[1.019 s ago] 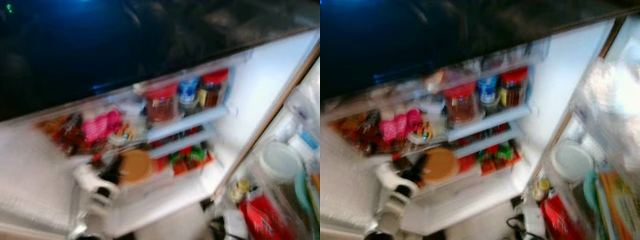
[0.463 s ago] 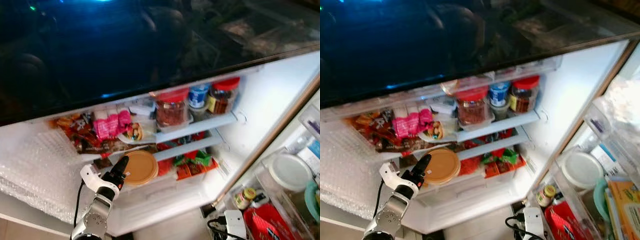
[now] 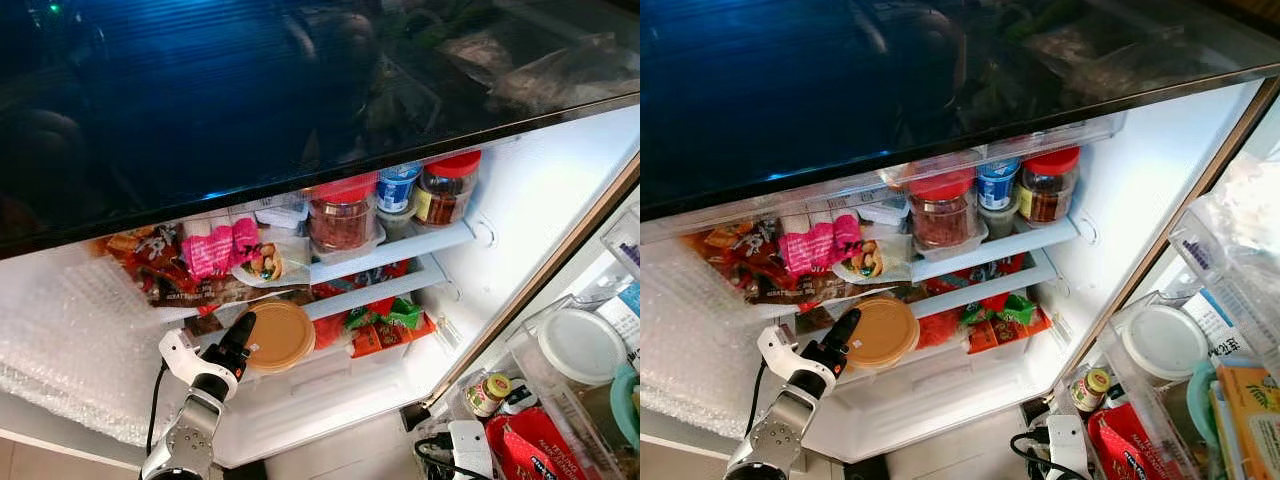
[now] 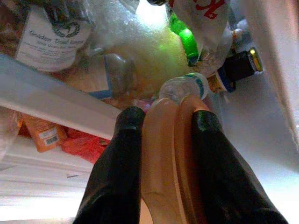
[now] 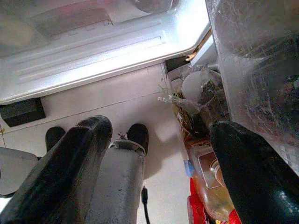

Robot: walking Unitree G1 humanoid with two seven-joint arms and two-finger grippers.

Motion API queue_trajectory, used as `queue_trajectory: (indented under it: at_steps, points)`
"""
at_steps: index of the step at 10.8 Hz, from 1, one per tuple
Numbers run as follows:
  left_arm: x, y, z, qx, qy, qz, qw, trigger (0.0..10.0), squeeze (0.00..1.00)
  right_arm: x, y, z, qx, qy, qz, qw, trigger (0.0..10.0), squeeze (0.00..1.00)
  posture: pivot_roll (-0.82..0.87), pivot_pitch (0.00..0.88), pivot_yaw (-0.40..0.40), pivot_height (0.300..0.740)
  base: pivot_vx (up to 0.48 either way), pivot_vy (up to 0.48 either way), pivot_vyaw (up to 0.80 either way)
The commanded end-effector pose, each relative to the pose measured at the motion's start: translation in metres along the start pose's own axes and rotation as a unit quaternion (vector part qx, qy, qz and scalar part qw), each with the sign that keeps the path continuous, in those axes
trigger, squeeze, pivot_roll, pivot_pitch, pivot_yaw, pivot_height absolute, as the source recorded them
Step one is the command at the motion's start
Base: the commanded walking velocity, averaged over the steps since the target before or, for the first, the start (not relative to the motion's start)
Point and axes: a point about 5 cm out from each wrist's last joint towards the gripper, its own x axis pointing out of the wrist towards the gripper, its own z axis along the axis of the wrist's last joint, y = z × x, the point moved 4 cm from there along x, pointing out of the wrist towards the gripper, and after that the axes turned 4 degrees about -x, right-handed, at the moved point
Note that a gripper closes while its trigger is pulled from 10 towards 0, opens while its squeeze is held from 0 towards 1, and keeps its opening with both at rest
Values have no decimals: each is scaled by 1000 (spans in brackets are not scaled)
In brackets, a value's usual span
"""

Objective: Restocking fridge

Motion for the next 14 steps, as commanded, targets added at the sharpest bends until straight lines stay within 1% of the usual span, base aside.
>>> queue_trajectory:
  at_steps: [1, 2, 3, 4, 6, 10, 14]
  points:
    - [-1, 1, 1, -2, -2, -2, 1000, 10000, 0, -1, 1, -5, 8, 5, 2, 1000, 10000, 0, -66, 140, 34, 695, 0, 0, 0]
    - [-1, 1, 1, -1, -1, -1, 1000, 10000, 0, -1, 1, -5, 5, 8, 4, 1000, 10000, 0, -66, 140, 34, 675, 0, 0, 0]
    - [-1, 1, 1, -1, -1, -1, 1000, 10000, 0, -1, 1, -5, -9, 9, 6, 1000, 10000, 0, -66, 140, 34, 660, 0, 0, 0]
    - [0, 0, 2, 0, -4, -2, 1000, 10000, 0, -1, 1, -3, -10, 2, 10, 1000, 10000, 0, -66, 142, 34, 656, 0, 0, 0]
    - [7, -8, 9, 9, -15, -7, 1000, 10000, 0, -1, 1, -3, -10, 3, 10, 1000, 10000, 0, -68, 141, 33, 656, 0, 0, 0]
    - [17, -21, 15, 4, -18, -30, 999, 10000, 0, -1, 2, -3, -8, 2, 14, 1000, 10000, 0, -67, 141, 33, 656, 0, 0, 0]
    - [29, -33, 25, 2, -38, -46, 998, 10000, 0, -1, 4, -4, -4, 5, 23, 1000, 10000, 0, -69, 143, 32, 656, 0, 0, 0]
